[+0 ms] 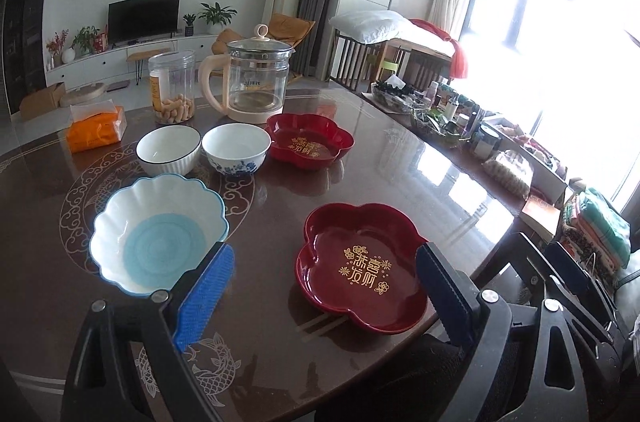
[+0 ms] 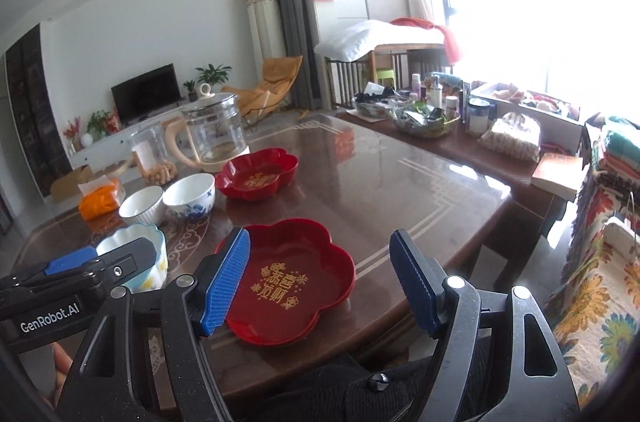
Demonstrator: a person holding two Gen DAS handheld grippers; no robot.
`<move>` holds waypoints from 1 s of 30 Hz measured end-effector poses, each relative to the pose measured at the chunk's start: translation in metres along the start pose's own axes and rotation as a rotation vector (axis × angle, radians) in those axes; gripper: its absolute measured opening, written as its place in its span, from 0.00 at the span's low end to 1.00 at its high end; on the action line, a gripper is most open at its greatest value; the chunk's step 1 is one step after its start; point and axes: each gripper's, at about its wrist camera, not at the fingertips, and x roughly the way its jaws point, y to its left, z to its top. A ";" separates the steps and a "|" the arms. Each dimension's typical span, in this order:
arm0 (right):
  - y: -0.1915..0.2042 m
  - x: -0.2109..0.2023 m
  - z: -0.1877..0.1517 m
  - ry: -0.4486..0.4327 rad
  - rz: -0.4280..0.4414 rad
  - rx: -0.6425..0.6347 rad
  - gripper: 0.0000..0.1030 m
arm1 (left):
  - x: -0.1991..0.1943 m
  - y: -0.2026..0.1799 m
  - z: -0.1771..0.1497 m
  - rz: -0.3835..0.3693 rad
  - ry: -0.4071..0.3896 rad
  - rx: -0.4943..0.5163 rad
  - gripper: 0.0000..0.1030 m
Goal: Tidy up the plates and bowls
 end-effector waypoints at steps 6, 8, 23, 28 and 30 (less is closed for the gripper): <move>-0.005 -0.008 -0.005 -0.050 -0.029 0.000 0.77 | 0.002 0.008 -0.005 -0.002 0.010 -0.044 0.89; -0.006 -0.007 -0.007 -0.049 -0.031 0.000 0.77 | 0.004 0.009 -0.008 -0.002 0.020 -0.048 0.89; -0.001 -0.012 -0.009 -0.083 -0.020 -0.017 0.77 | 0.009 0.013 -0.016 0.008 0.047 -0.074 0.89; -0.001 -0.011 -0.010 -0.076 -0.019 -0.015 0.77 | 0.009 0.015 -0.015 0.009 0.047 -0.087 0.89; -0.001 -0.011 -0.009 -0.083 -0.021 -0.015 0.77 | 0.009 0.016 -0.016 0.009 0.049 -0.093 0.89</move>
